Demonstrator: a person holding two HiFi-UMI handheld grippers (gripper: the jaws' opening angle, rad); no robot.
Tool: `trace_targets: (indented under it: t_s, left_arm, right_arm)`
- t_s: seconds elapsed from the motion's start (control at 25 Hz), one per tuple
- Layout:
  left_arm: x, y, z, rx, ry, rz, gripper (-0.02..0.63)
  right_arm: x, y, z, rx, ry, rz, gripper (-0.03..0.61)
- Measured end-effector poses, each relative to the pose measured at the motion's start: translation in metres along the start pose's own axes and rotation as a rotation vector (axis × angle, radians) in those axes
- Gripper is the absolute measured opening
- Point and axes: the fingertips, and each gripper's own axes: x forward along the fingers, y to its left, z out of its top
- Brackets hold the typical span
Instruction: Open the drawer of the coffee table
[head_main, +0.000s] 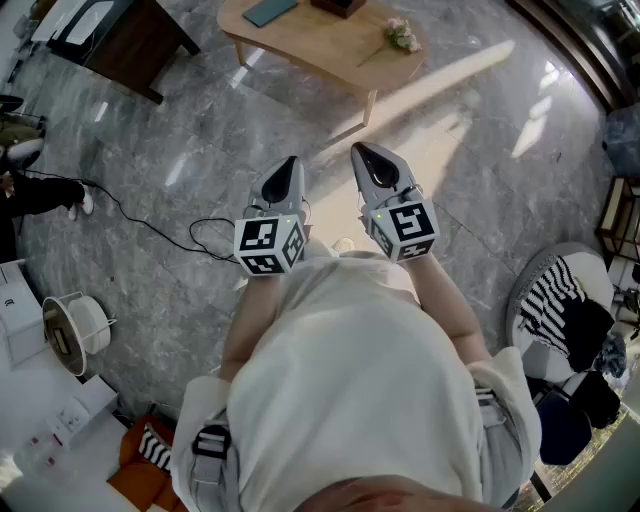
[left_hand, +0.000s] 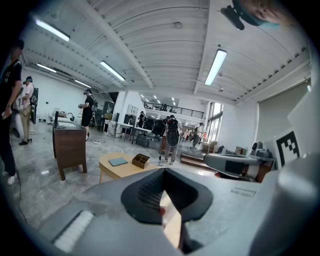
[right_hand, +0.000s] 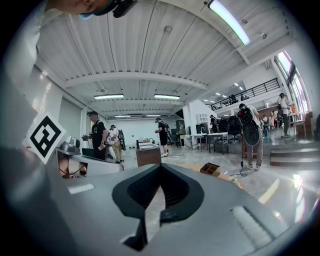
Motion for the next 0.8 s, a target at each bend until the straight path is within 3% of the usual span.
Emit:
trace_targets:
  t_s: [0.52,0.8]
  left_arm:
    - [-0.017,0.006,-0.003,-0.064,-0.023,0.047,0.002]
    - [-0.017,0.035,-0.009,-0.099,-0.023,0.093,0.002]
  right_arm:
    - [-0.011,0.013,-0.004,-0.010,0.010,0.042,-0.002]
    - [0.004,0.018,-0.006,-0.004,-0.019,0.038,0.002]
